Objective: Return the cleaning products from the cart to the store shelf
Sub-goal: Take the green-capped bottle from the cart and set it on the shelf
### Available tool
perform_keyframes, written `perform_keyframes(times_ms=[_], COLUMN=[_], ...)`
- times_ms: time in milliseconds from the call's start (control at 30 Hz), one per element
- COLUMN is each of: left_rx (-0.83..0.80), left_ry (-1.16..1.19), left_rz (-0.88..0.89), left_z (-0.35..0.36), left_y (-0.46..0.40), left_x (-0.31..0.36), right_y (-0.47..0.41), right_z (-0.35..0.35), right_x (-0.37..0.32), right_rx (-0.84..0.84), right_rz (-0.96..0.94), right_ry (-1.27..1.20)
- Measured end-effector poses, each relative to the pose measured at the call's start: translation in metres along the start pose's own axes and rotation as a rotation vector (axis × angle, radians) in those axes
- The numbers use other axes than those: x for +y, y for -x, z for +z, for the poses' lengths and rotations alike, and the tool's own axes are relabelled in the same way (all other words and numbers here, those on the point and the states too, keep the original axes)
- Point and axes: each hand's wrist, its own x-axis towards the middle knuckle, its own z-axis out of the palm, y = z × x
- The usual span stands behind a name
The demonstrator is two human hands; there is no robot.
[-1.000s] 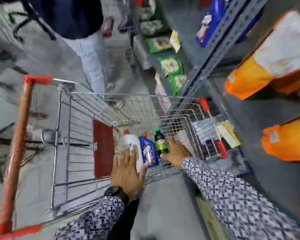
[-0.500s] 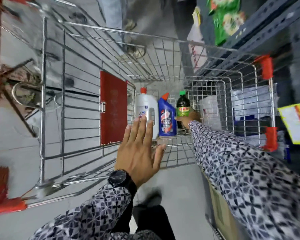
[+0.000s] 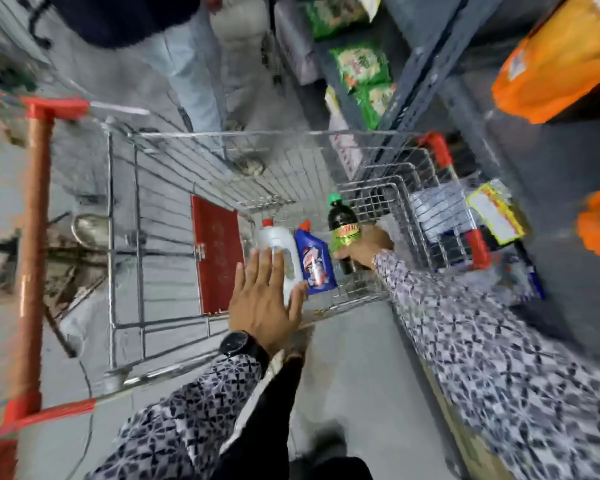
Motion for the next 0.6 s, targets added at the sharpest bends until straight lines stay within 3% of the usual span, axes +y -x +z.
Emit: perform_keyframes(times_ms=[100, 267, 433, 600], left_rx=[0.069, 0.354, 0.567, 0.661], left_ry=[0.068, 0.214, 0.375, 0.413], left_rz=[0.099, 0.298, 0.752, 1.101], left_z=[-0.031, -0.113, -0.197, -0.250], left_y=[0.006, 0.019, 0.051, 0.103], left_x=[0.014, 0.083, 0.213, 0.346], right_y=[0.048, 0.175, 0.331, 0.458], right_z=[-0.041, -0.115, -0.197, -0.246], right_x=[0.003, 0.014, 0.037, 0.074], right_rx=[0.141, 0.485, 0.859, 1.238], right_rz=[-0.100, -0.303, -0.465, -0.522], right_ry=[-0.098, -0.216, -0.309, -0.348])
